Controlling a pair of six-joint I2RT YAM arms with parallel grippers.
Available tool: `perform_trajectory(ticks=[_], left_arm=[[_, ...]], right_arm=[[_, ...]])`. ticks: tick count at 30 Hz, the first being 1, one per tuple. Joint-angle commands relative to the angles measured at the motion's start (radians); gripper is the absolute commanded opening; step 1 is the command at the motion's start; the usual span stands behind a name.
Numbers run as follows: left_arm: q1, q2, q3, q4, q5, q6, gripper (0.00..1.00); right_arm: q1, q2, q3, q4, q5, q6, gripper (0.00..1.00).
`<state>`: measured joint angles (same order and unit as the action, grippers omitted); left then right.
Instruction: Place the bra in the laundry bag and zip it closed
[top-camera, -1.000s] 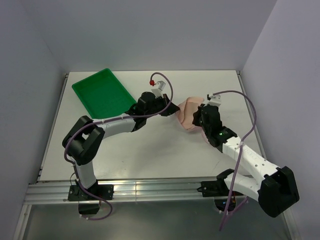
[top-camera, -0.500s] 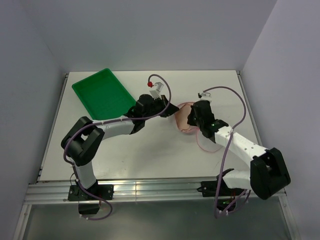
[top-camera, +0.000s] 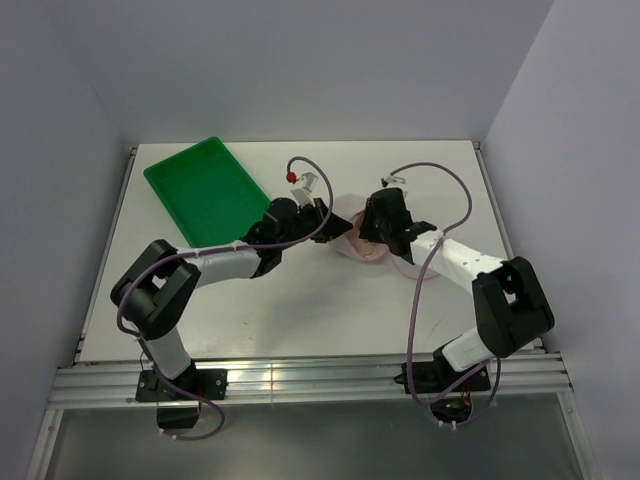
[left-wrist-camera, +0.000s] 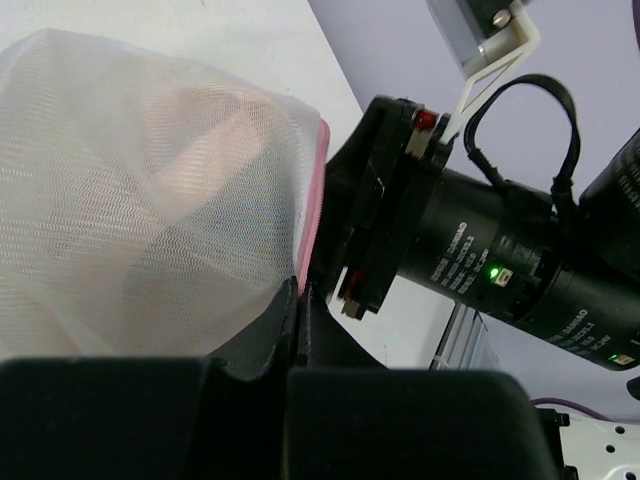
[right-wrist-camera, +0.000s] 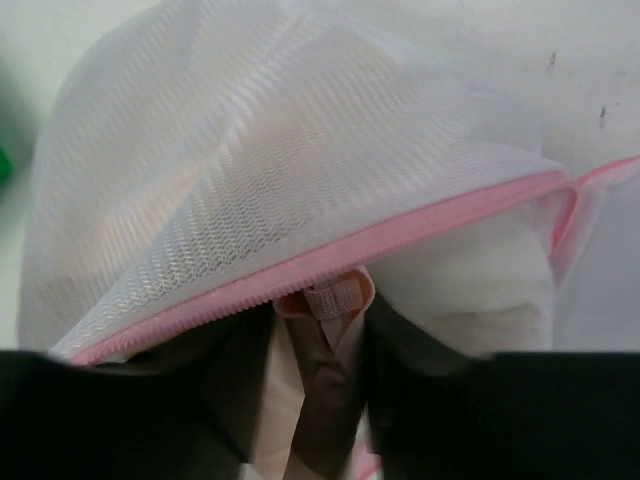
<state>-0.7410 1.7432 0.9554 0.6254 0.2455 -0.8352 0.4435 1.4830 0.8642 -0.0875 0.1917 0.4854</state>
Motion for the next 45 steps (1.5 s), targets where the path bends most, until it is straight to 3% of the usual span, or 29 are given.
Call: perform_trajectory(ticks=[1, 2, 6, 14, 16, 19, 20, 23, 26, 30, 32, 40, 45], left_arm=[[-0.001, -0.068, -0.015, 0.047, -0.014, -0.018, 0.0], [0.003, -0.079, -0.023, 0.039, -0.037, -0.016, 0.0], [0.025, -0.088, -0.029, 0.036, -0.045, -0.041, 0.0], [0.052, -0.088, -0.017, 0.023, -0.066, -0.045, 0.0], [0.061, -0.096, -0.023, 0.023, -0.074, -0.042, 0.0], [0.068, -0.103, -0.024, 0.02, -0.072, -0.035, 0.0], [0.069, -0.103, -0.026, 0.026, -0.071, -0.033, 0.0], [0.069, -0.097, -0.032, 0.046, -0.064, -0.035, 0.0], [0.072, -0.091, -0.037, 0.063, -0.054, -0.039, 0.0], [0.074, -0.086, -0.041, 0.079, -0.043, -0.039, 0.0], [0.072, -0.08, -0.046, 0.102, -0.031, -0.042, 0.0], [0.075, -0.056, -0.049, 0.14, 0.0, -0.059, 0.0], [0.083, -0.051, -0.047, 0.143, 0.006, -0.064, 0.0]], right_arm=[[-0.008, -0.036, 0.055, -0.006, -0.017, -0.013, 0.54], [-0.008, -0.062, 0.049, -0.008, -0.021, -0.016, 0.71], [-0.02, -0.188, 0.036, -0.06, -0.015, -0.04, 0.94], [-0.083, -0.375, -0.043, -0.095, -0.094, -0.027, 0.98], [-0.124, -0.453, -0.117, -0.071, -0.059, 0.005, 0.97], [-0.228, -0.547, -0.238, -0.051, -0.009, 0.07, 0.88], [-0.261, -0.569, -0.272, -0.044, 0.006, 0.09, 0.8], [-0.379, -0.619, -0.39, -0.012, 0.031, 0.148, 0.78], [-0.457, -0.59, -0.447, 0.006, 0.045, 0.196, 0.78], [-0.551, -0.492, -0.461, 0.026, -0.06, 0.203, 0.77], [-0.583, -0.442, -0.462, 0.046, -0.104, 0.199, 0.72], [-0.598, -0.322, -0.432, 0.084, -0.216, 0.208, 0.48], [-0.597, -0.254, -0.435, 0.135, -0.248, 0.229, 0.47]])
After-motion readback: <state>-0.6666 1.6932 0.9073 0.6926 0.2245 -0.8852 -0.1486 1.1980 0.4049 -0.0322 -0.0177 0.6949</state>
